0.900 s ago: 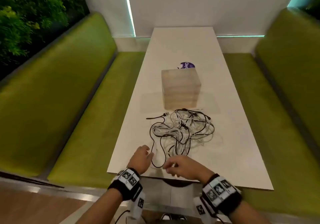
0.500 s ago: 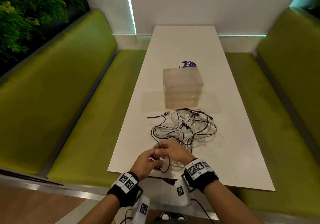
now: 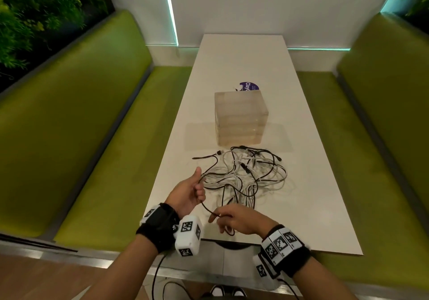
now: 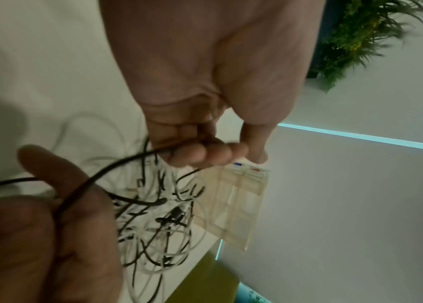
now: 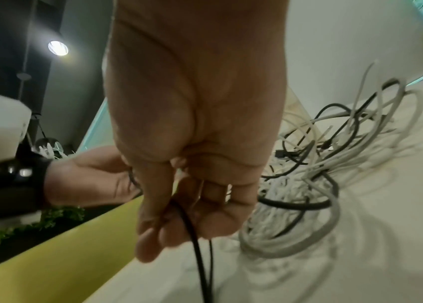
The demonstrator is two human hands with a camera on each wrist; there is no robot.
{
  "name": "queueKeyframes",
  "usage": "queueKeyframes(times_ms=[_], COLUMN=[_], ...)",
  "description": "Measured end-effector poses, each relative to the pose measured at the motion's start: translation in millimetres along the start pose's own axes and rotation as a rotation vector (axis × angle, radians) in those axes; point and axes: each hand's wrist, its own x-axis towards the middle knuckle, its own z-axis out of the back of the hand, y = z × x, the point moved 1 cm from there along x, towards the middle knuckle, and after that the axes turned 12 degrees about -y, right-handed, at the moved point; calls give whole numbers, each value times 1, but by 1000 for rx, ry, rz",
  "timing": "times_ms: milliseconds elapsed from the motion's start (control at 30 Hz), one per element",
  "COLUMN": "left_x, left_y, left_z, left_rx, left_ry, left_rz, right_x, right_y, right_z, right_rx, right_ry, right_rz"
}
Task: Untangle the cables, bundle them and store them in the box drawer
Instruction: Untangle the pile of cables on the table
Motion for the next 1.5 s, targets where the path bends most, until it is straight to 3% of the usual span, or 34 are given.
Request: queueKeyframes(times_ms=[233, 467, 567, 633, 700, 767, 833, 933, 1033, 1100, 1266, 1400, 1500], left_x=[-9, -3, 1, 5, 5, 2, 0, 3, 8, 11, 6, -12, -34], left_y=[-41, -49, -44, -40, -36, -29, -24, -26, -36, -37, -22, -12, -6], left_z=[-2, 19, 18, 19, 20, 18, 14, 19, 29, 32, 16, 2, -13], left_rx=[-125, -100, -113, -83, 122, 486, 616, 272, -38, 15, 379, 399, 411], left_ry=[-9, -111, -140, -164, -169, -117, -68, -70, -120, -147, -242, -464, -286], left_rz=[-176, -279, -319, -303, -259, -235, -274, -363, -384, -382, -347, -564, -668], right_x=[4, 13, 11, 10, 9, 9, 5, -4, -15, -23, -41, -45, -45], right_y=[-33, -62, -64, -62, -57, -46, -30, -19, -27, -28, -4, 18, 32], right_z=[17, 49, 68, 79, 87, 93, 98, 107, 124, 134, 131, 127, 128], right_rx=[-280, -320, -195, 41, 310, 522, 665, 683, 463, 430, 661, 791, 913], right_ry=[-297, -560, -801, -931, -985, -966, -894, -862, -831, -757, -569, -520, -513], right_rz=[-144, -224, -232, -237, -236, -156, -59, 21, 3, -29, -60, 32, 120])
